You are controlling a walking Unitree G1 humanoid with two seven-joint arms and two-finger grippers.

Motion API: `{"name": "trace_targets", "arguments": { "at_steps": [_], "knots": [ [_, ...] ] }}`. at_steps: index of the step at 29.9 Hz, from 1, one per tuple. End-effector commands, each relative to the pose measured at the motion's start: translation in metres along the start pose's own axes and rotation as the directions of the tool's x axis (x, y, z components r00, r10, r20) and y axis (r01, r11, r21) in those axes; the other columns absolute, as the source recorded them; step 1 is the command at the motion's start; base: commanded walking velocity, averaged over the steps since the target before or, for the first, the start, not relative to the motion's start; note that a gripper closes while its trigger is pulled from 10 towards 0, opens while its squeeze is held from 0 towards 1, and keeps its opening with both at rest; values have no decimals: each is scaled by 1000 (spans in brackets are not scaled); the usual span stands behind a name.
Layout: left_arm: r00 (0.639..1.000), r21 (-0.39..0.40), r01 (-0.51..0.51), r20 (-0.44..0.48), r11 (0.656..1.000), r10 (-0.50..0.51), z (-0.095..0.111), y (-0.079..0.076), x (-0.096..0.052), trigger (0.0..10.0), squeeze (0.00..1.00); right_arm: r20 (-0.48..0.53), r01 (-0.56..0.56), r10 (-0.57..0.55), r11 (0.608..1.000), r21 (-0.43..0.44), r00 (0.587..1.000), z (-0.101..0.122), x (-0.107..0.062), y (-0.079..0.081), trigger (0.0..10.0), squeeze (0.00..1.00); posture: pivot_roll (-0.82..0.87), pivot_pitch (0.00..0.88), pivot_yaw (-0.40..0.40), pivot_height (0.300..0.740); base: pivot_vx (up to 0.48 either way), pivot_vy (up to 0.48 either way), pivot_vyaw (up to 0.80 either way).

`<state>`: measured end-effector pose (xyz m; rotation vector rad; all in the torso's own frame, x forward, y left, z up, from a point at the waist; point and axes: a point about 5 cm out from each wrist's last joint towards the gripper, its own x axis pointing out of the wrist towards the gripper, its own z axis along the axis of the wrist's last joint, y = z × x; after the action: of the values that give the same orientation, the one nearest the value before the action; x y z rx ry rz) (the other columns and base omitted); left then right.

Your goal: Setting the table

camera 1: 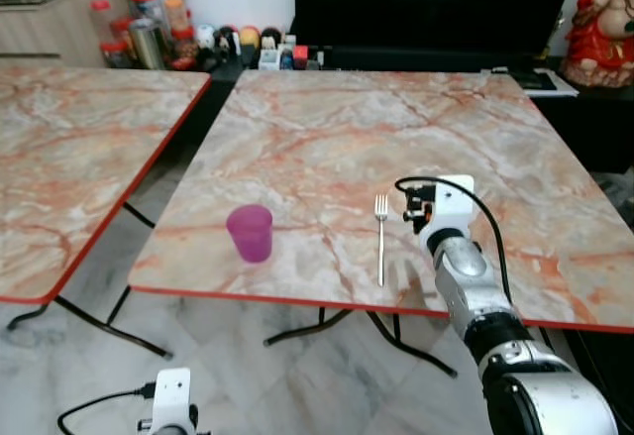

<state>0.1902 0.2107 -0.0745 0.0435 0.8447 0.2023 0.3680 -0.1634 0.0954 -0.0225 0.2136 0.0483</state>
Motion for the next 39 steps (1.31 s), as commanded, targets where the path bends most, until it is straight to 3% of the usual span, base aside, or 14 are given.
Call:
{"name": "trace_targets", "arguments": {
  "at_steps": [1, 12, 15, 22, 25, 26, 39],
  "knots": [
    [1000, 0, -3, -24, 1000, 3, -4, 1, 0, 10000, 0, -54, -8, 7, 1000, -12, 999, -3, 1, 1, 10000, 1000, 35, 0, 10, 740, 0, 0, 0],
    [1000, 2, -5, -30, 1000, 5, -4, 2, 0, 10000, 0, -177, -89, 99, 994, 64, 979, -16, 0, 12, 10000, 1000, 32, 0, 19, 740, 0, 0, 0],
    [1000, 2, -6, -30, 1000, 6, -4, 2, 0, 10000, 0, -224, -165, 169, 986, 36, 960, -22, -2, 19, 10000, 1000, 31, 0, 19, 740, 0, 0, 0],
    [1000, 0, -6, -27, 1000, 6, -3, 2, 0, 10000, 0, -229, -145, 152, 988, 47, 962, -17, -1, 14, 10000, 1000, 28, 0, 22, 740, 0, 0, 0],
    [1000, -6, -2, -31, 1000, 2, -3, 2, 0, 10000, 0, -225, -135, 127, 991, -17, 966, -12, 0, 9, 10000, 1000, 23, 0, 22, 740, 0, 0, 0],
    [999, -7, -1, -32, 1000, 1, -3, 2, 0, 10000, 0, -233, -122, 100, 989, -81, 967, -10, 1, 6, 10000, 0, 16, 0, 24, 740, 0, 0, 0],
    [1000, -7, -2, -30, 1000, 2, -1, 2, 1, 10000, 0, -184, -93, 82, 995, -48, 979, 23, 10, 7, 10000, 0, -6, 0, 24, 740, 0, 0, 0]
  ]
}}
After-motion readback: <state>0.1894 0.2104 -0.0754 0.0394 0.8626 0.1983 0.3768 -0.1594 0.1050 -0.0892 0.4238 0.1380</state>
